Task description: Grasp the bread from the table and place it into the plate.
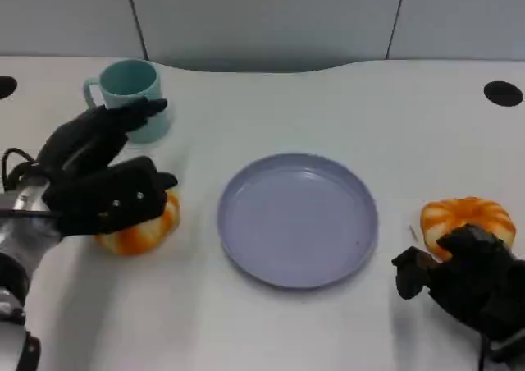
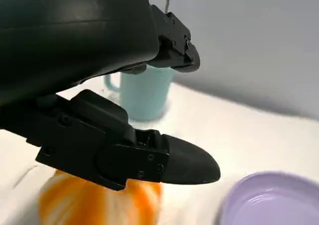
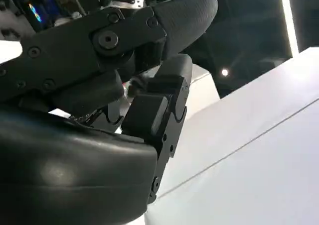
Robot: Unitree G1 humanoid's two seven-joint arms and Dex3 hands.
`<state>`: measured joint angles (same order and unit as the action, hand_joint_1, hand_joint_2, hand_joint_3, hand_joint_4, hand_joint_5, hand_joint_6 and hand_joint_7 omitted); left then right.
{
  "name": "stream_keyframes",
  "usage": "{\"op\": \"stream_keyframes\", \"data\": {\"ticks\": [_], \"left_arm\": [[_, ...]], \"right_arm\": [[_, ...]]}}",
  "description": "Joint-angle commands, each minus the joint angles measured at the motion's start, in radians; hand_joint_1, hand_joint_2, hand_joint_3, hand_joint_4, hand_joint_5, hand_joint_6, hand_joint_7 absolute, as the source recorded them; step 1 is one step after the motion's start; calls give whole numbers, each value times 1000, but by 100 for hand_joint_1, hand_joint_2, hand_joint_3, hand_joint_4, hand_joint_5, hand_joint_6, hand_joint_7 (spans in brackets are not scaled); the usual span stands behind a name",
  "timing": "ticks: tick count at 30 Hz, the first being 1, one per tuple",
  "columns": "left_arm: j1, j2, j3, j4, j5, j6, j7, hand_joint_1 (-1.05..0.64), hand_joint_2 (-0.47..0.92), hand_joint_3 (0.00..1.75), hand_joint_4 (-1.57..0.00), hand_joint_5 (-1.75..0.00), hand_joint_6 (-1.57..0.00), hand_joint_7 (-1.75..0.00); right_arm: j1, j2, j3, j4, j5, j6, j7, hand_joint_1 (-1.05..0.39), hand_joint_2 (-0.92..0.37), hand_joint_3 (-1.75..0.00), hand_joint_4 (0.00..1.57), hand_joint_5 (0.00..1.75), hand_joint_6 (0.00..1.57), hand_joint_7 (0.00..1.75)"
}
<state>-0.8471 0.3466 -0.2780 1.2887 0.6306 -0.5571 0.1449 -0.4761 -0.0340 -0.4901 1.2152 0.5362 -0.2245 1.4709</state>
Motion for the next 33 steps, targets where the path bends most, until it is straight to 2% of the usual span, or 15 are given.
{"op": "stream_keyframes", "data": {"ticks": [1, 4, 6, 10, 13, 15, 16, 18, 19, 21, 23, 24, 26, 28, 33], "left_arm": [[-10, -20, -66, 39, 36, 98, 23, -105, 92, 32, -1, -16, -15, -7], [2, -37, -96, 55, 42, 141, 11, -105, 92, 28, -1, -18, -15, -7], [9, -46, -109, 62, 43, 161, -3, -105, 92, 29, 0, -19, -15, -7], [26, -64, -128, 72, 38, 196, -24, -105, 92, 29, -1, -20, -16, -7], [42, -84, -140, 83, 36, 244, -66, -105, 92, 22, -3, -23, -16, -6], [41, -85, -139, 84, 31, 259, -93, -103, 92, 15, -6, -25, -16, -5], [40, -86, -142, 84, 33, 267, -96, -90, 88, 8, -13, -28, -18, -5], [41, -89, -151, 84, 42, 279, -81, -78, 85, 3, -19, -30, -20, -5], [43, -92, -159, 84, 50, 282, -56, -58, 78, 2, -34, -36, -27, -7], [47, -98, -160, 85, 48, 293, -25, -30, 73, 1, -56, -42, -41, -7], [47, -104, -148, 88, 32, 301, -23, -9, 77, 2, -77, -30, -57, -4], [47, -105, -143, 88, 24, 297, -24, -4, 79, 3, -83, -24, -61, -3], [45, -102, -136, 88, 16, 286, -13, -1, 82, 5, -93, -22, -84, -11], [43, -99, -132, 88, 9, 283, -9, 1, 84, 5, -99, -21, -98, -14], [12, -82, -109, 79, -14, 251, 12, -3, 81, 3, -109, -24, -110, -15]], "right_arm": [[10, -9, -3, 9, -2, -5, 9, -42, -92, -2, 90, 101, 119, 1], [10, -16, 10, -4, -15, -19, 7, -44, -92, -3, 91, 102, 119, 1], [7, -35, 38, -11, -41, 15, 4, -46, -92, -3, 89, 106, 121, 2], [11, -32, 36, -40, -22, 76, 7, -42, -91, -1, 87, 114, 122, 2], [16, -31, 38, -54, -22, 87, 10, -42, -92, -2, 89, 103, 120, 1], [20, -28, 34, -54, -23, 64, 6, -42, -92, -2, 90, 101, 120, 1], [21, -27, 34, -55, -24, 60, 8, -43, -92, -3, 90, 100, 121, 1], [20, -22, 29, -55, -14, 63, 26, -42, -92, -3, 90, 100, 121, 1], [19, -21, 29, -56, -14, 66, 25, -42, -92, -4, 90, 100, 120, 1], [20, -19, 29, -59, -8, 74, 32, -43, -92, -4, 92, 101, 121, 1], [23, -19, 32, -70, 0, 95, 34, -41, -92, -3, 91, 101, 119, 1], [25, -17, 30, -75, 4, 92, 37, -41, -92, -3, 91, 101, 119, 0], [32, -20, 37, -87, -2, 87, 24, -42, -92, -3, 90, 100, 120, 1], [31, -22, 41, -88, -3, 92, 30, -42, -92, -4, 89, 100, 119, 0], [35, -14, 35, -98, 6, 92, 13, -42, -92, -2, 87, 109, 119, 0]]}}
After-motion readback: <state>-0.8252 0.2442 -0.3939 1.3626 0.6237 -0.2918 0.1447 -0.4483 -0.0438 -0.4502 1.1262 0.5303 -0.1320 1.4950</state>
